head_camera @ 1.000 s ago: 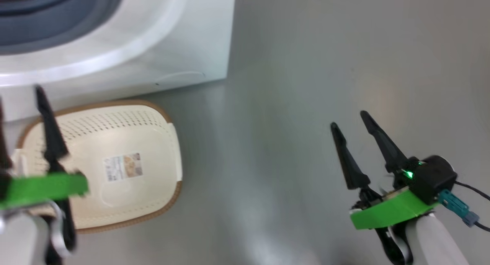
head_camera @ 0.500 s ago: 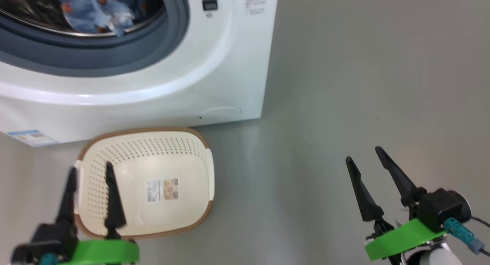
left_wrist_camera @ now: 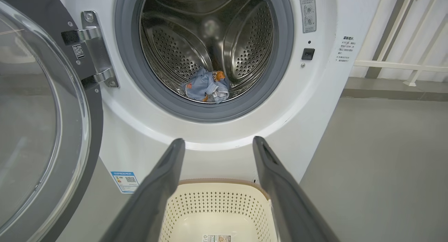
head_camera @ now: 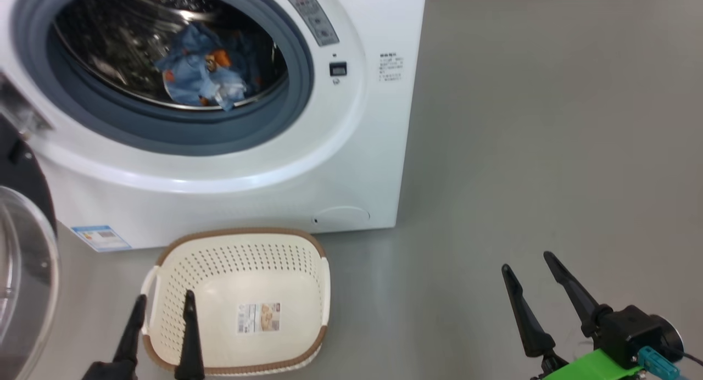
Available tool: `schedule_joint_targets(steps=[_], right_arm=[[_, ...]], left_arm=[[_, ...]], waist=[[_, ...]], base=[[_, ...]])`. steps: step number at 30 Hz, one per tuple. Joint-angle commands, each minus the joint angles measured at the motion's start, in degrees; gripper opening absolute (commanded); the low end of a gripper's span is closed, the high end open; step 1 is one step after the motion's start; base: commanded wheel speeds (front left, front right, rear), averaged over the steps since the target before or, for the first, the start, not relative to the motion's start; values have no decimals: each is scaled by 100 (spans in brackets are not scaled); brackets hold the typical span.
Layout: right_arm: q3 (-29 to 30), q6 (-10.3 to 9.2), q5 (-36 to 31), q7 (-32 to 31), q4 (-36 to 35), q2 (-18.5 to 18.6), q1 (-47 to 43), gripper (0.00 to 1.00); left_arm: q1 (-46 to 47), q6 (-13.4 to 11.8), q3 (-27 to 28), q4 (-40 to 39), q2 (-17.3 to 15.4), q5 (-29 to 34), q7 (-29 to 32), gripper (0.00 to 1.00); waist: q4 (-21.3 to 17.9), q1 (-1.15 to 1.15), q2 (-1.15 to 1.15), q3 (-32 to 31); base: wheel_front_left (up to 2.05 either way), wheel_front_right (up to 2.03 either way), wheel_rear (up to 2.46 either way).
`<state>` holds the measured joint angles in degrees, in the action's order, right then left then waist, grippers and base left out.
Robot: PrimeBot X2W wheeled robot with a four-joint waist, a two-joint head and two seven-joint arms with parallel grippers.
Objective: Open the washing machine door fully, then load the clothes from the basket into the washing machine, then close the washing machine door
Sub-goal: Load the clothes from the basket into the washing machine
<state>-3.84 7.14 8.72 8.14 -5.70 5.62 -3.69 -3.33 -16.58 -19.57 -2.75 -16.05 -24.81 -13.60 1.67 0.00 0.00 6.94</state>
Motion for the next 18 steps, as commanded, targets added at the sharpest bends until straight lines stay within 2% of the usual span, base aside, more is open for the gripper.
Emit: schedule_joint_targets(steps=[1,18], right_arm=[[-104,35,-63,-20,-193,12,-20,100],[17,35,-152,-210,-456,-132,-395,100]], left_arm=[[68,60,166,-103,-118,-25,7,100],[-16,49,86,-148,-210,-47,107,100]], waist=[[97,0,0,-246],[64,0,0,-673]], base=[[0,0,0],[0,0,0]])
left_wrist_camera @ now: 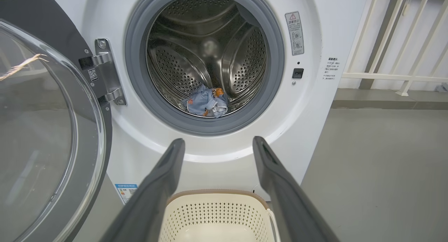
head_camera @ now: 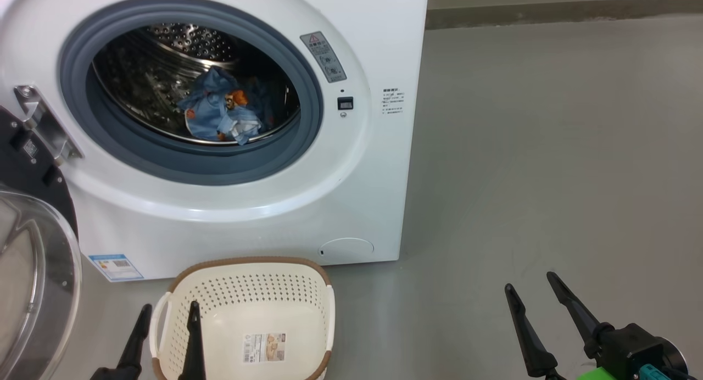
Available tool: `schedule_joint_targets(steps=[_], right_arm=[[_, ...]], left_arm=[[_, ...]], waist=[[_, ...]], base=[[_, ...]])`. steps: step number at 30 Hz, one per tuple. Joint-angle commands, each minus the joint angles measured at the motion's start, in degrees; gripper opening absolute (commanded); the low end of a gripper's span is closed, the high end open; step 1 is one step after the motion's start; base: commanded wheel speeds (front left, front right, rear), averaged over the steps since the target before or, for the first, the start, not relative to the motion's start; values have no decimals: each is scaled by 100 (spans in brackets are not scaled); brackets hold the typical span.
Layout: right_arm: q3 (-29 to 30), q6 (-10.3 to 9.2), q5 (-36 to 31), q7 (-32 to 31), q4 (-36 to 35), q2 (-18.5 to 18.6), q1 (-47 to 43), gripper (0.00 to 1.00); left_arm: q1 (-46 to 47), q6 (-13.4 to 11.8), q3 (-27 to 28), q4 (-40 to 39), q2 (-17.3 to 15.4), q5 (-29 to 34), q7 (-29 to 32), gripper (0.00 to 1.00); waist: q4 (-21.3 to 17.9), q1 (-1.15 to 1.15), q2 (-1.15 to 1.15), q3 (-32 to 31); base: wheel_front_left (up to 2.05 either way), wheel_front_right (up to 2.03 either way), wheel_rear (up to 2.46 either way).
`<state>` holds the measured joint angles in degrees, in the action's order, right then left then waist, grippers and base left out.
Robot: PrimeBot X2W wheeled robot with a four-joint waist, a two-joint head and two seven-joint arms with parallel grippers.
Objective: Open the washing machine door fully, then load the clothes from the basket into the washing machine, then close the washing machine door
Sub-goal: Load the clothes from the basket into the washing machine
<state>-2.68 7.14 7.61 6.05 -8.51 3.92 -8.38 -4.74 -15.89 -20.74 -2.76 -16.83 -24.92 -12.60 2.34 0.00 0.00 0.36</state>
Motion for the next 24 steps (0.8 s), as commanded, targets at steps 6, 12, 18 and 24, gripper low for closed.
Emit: schedule_joint_targets(steps=[6,12,18,24], right_arm=[[-84,35,-52,-21,-200,7,36,100],[-104,35,-50,-19,-199,-13,32,100],[-86,35,-33,4,-155,-19,37,100],[-84,35,-22,15,-139,-27,40,100]], left_arm=[[136,-26,162,-169,-148,-34,44,100],[183,-50,153,-188,-192,-2,63,100],[178,-80,134,-194,-219,13,88,100],[187,-88,119,-224,-238,30,63,100]], waist=[[1,0,0,-44],[-3,0,0,-23],[-7,0,0,-33],[2,0,0,-47]], base=[[0,0,0],[0,0,0],[0,0,0],[0,0,0]])
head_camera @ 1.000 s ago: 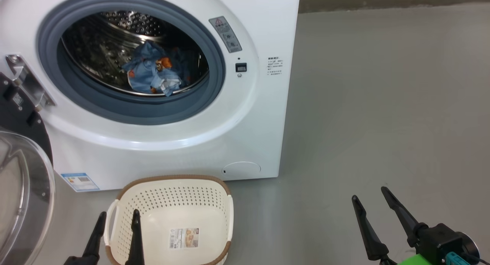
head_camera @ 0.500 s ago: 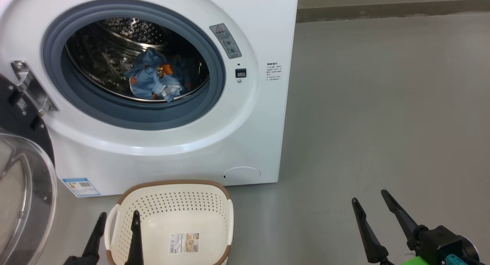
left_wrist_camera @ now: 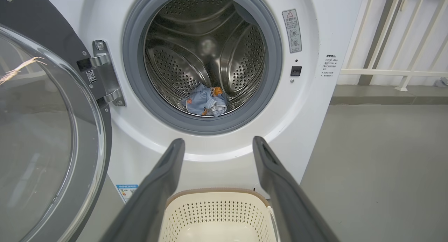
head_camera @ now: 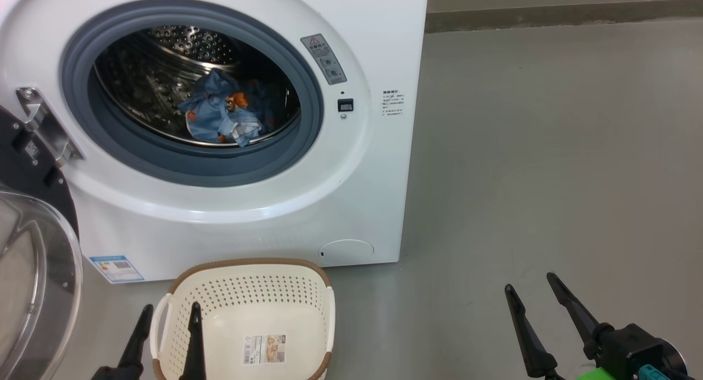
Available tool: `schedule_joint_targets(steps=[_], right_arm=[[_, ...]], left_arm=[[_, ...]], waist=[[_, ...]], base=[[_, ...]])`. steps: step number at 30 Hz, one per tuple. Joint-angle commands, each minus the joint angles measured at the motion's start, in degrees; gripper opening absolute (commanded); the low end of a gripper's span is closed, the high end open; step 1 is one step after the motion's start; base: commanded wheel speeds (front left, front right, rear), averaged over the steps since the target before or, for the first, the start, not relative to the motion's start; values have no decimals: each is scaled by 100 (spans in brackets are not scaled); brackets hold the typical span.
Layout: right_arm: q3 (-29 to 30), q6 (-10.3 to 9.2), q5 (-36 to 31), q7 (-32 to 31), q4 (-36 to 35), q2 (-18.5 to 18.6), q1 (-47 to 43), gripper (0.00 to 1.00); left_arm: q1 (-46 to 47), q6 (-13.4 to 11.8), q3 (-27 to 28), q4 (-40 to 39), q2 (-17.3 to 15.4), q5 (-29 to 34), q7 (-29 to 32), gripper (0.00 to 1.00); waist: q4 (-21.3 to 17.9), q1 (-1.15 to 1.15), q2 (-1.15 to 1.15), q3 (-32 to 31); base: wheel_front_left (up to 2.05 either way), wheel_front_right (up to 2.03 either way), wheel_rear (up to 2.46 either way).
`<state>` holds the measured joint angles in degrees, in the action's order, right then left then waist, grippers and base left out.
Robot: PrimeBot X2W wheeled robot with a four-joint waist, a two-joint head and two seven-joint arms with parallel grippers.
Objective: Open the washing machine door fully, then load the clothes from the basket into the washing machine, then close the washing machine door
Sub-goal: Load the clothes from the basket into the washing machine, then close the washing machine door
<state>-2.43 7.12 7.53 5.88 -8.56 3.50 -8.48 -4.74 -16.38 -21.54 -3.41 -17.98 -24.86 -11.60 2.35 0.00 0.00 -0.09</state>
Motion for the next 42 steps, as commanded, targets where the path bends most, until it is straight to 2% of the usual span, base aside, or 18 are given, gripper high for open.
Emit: schedule_joint_targets(steps=[1,11,27,42], right_arm=[[-110,36,-13,33,-131,14,53,100],[-105,36,-12,31,-162,7,58,100],[-89,36,-7,20,-171,4,63,100],[-91,36,3,10,-152,1,43,100]], left_arm=[[186,-41,199,-161,-125,23,-42,100],[226,-76,167,-188,-151,77,-71,100],[256,-34,93,-190,-169,47,-85,100],[223,-57,73,-210,-197,-1,-90,100]], waist=[[1,0,0,-4],[20,0,0,31],[82,0,0,54],[91,0,0,-10]], base=[[0,0,0],[-27,27,0],[-119,118,0],[-6,6,0]])
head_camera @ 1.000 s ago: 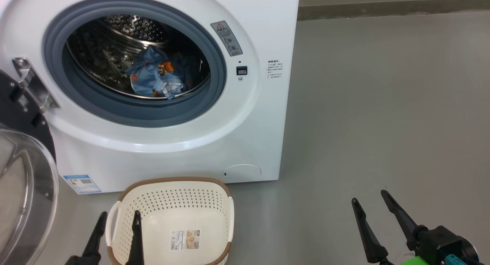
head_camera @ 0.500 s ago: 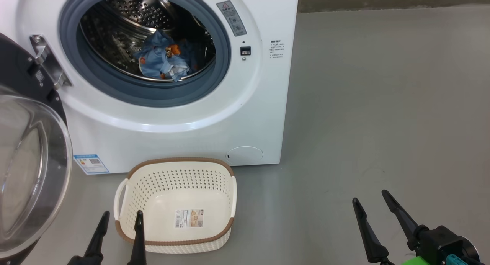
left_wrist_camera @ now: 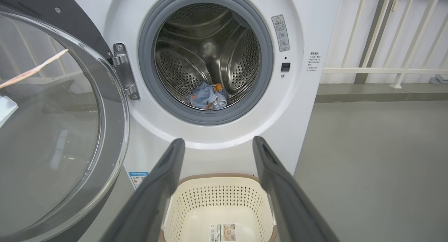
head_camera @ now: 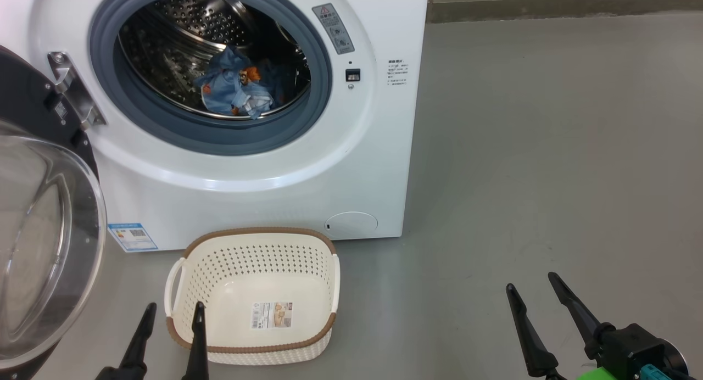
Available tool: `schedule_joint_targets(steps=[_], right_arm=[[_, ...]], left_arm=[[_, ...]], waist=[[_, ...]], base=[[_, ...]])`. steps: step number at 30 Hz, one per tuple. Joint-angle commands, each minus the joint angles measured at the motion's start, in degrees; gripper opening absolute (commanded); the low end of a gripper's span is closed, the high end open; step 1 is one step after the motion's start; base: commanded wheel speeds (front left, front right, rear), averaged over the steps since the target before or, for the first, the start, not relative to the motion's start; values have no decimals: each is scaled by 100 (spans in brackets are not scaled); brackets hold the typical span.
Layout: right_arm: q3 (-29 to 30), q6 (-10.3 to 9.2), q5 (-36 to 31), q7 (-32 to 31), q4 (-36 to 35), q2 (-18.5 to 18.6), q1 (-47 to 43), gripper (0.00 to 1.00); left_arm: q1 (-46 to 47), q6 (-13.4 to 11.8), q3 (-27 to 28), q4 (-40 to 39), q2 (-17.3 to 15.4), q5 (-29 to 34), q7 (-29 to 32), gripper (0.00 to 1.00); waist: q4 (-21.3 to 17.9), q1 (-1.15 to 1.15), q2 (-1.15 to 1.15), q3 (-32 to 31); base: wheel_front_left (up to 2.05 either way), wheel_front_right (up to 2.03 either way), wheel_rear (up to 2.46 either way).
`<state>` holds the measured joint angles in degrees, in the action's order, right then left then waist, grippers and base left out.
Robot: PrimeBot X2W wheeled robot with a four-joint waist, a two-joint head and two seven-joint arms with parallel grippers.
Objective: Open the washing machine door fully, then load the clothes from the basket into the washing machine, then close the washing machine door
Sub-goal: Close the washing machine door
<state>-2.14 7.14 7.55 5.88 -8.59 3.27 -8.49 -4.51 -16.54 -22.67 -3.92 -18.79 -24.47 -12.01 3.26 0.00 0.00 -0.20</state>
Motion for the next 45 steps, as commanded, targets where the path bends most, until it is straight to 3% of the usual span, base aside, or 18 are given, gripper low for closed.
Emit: schedule_joint_targets(steps=[1,14,23,29,45], right_arm=[[-123,35,2,10,-150,23,44,100],[-106,35,4,20,-153,26,41,100],[-84,35,-20,32,-186,20,37,100],[-109,35,-32,10,-239,41,54,100],[-154,35,-46,-97,-392,231,222,100]], left_arm=[[201,-41,185,-160,-117,-42,-49,100],[219,-66,145,-161,-131,-54,-47,100],[280,-58,138,-177,-145,-65,-66,100],[285,-83,176,-239,-163,-65,-100,100],[244,-84,197,-258,14,-90,-231,100]], waist=[[0,0,0,1],[39,0,0,3],[299,0,0,17],[748,0,0,54],[2437,0,0,218]], base=[[0,0,0],[0,0,0],[0,0,0],[0,0,0],[0,0,0]])
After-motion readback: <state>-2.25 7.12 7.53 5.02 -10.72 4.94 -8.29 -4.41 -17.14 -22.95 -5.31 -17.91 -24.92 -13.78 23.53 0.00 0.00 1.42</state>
